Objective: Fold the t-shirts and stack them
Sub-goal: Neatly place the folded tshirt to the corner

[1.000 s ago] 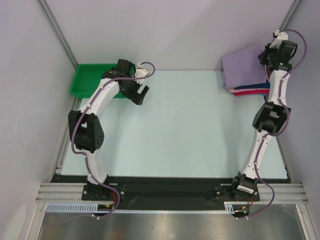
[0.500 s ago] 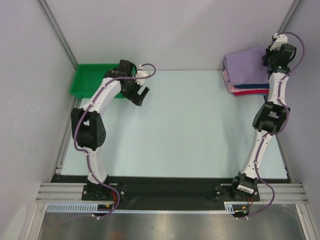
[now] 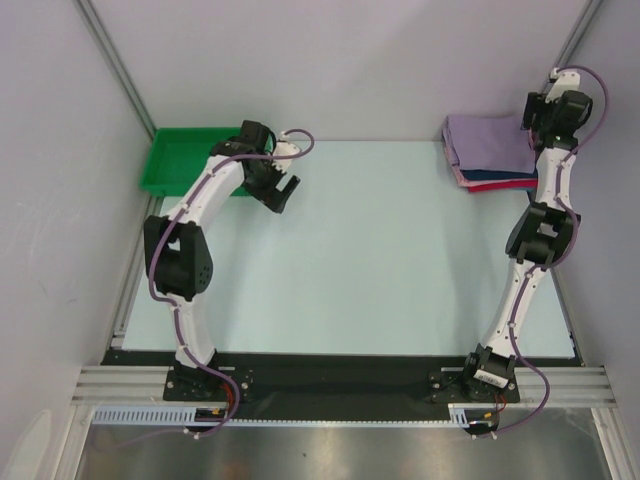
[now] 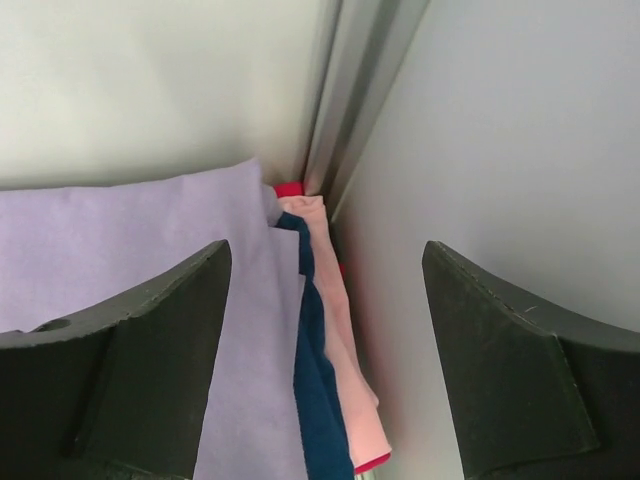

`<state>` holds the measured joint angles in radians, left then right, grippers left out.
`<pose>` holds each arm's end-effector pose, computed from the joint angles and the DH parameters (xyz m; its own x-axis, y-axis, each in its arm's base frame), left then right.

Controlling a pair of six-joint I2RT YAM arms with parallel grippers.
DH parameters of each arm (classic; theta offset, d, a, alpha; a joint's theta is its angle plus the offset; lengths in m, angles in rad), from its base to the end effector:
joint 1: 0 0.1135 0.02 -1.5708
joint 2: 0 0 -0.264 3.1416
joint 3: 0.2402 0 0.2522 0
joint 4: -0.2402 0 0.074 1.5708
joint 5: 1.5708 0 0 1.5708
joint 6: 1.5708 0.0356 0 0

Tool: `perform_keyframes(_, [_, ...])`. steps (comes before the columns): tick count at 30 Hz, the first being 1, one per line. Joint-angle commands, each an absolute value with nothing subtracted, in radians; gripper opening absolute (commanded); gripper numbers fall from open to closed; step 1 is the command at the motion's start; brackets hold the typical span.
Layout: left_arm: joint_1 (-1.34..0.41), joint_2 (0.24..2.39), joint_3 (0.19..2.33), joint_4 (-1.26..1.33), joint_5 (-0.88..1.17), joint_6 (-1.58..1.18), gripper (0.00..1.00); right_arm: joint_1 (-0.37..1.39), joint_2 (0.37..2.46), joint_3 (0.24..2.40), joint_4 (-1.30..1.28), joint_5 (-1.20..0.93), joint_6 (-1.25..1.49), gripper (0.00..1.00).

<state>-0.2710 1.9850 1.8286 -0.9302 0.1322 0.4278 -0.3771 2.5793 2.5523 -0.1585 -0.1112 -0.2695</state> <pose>0.4115 -0.1192 0.2796 -0.6413 0.6050 -0.4720 0.6490 0.7558 0.0870 0.5568 -0.2163 0.2874 -0.2357 -0.1912 -0.9528 0.2094 0.9474 -0.2420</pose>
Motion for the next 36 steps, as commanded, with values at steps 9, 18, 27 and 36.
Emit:
perform_keyframes(9, [-0.285,1.931,1.835,-0.934,0.104,0.46,1.0,-0.299,2.419,2.43,-0.13,-0.043,-0.215,0.84])
perform_keyframes(18, [-0.278,1.787,1.735,-0.92,0.072,0.453,1.0,-0.233,2.171,2.147,-0.255,-0.051,-0.035,1.0])
perform_keyframes(27, [-0.25,1.517,1.421,-0.824,0.086,0.405,1.0,-0.161,1.708,1.571,-0.187,-0.093,0.139,1.0])
perform_keyframes(36, [-0.235,1.264,1.097,-0.715,0.091,0.37,1.0,-0.095,1.297,1.07,-0.258,-0.092,0.336,1.0])
